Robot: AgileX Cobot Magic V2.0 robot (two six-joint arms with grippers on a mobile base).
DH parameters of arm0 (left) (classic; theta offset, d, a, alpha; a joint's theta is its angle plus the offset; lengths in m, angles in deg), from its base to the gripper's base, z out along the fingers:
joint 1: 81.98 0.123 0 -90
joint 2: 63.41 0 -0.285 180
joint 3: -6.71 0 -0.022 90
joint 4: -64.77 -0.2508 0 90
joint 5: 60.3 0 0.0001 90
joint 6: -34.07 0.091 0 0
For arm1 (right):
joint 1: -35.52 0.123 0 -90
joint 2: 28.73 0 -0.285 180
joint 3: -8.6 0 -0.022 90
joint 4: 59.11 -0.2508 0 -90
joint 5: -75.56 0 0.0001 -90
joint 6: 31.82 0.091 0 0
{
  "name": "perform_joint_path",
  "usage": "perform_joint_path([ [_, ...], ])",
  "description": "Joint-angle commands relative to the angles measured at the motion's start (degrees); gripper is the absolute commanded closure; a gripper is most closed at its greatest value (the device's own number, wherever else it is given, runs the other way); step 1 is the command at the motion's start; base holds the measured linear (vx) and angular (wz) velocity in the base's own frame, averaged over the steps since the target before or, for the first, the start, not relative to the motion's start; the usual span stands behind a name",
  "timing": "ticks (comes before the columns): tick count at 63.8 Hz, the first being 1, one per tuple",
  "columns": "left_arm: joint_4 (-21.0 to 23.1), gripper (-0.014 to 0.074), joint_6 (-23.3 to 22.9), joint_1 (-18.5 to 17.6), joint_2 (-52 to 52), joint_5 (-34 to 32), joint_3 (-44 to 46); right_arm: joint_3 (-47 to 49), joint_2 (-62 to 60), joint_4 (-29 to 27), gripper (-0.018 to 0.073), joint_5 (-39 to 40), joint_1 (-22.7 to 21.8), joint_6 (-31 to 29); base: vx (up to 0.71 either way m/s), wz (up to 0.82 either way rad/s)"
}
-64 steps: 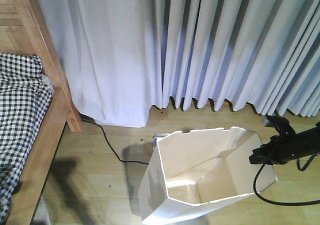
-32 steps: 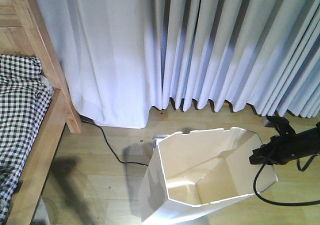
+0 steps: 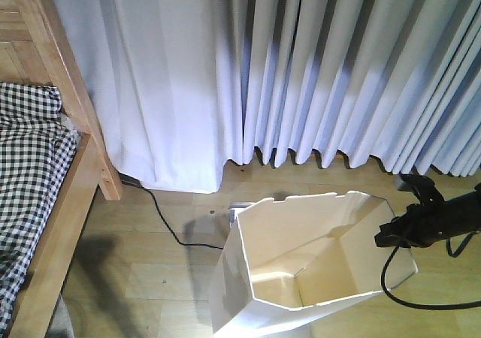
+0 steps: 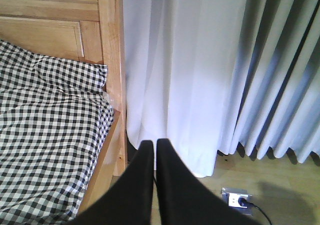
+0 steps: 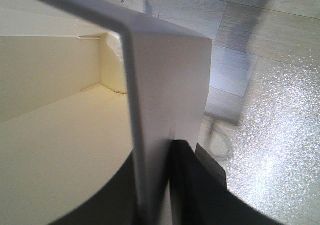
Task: Move trash bin to bedside with robot
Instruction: 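Lower the bin to the floor beside the bed with the right gripper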
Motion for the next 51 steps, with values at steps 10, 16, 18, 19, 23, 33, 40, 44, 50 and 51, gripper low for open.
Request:
perform_joint_path([
  [10, 0.13, 0.0603, -0.25, -0.17, -0.81, -3.76, -0.19, 0.41, -4.25, -8.41, 0.0564, -2.86, -0.24, -0.6, 0.0, -0.01],
  [16, 0.13, 0.0603, -0.25, -0.17, -0.81, -3.76, -0.19, 0.41, -4.25, -11.05, 0.0564, -1.04, 0.12, 0.86, 0.0, 0.0],
  [18, 0.13, 0.0603, -0.25, -0.17, -0.81, -3.76, -0.19, 0.51, -4.18, -12.49, 0.0564, 0.18, 0.5, 0.81, 0.0, 0.0],
  [19, 0.13, 0.0603, -0.25, -0.17, -0.81, -3.76, -0.19, 0.6, -4.03, -13.02, 0.0564, 0.62, 0.73, 0.81, 0.0, 0.0],
  [23, 0.13, 0.0603, -0.25, -0.17, -0.81, -3.76, -0.19, 2.13, -2.84, -14.27, 0.0564, 3.26, 2.1, 0.79, 0.0, 0.0],
  [33, 0.13, 0.0603, -0.25, -0.17, -0.81, -3.76, -0.19, 8.01, 2.44, -13.79, 0.0564, 4.7, 5.78, 3.75, 0.0, 0.0],
  [40, 0.13, 0.0603, -0.25, -0.17, -0.81, -3.76, -0.19, 12.6, 6.25, -13.64, 0.0564, 5.23, 6.83, 6.91, 0.0, -0.01],
  [44, 0.13, 0.0603, -0.25, -0.17, -0.81, -3.76, -0.19, 15.16, 8.57, -13.64, 0.0564, 5.83, 6.78, 9.05, 0.0, -0.01],
  [50, 0.13, 0.0603, -0.25, -0.17, -0.81, -3.76, -0.19, 18.94, 12.67, -12.77, 0.0564, 6.22, 6.78, 11.51, 0.0, -0.01],
  [51, 0.13, 0.0603, -0.25, -0.17, -0.81, -3.76, -0.19, 19.71, 13.21, -12.47, 0.0564, 6.22, 6.78, 11.82, 0.0, 0.0],
])
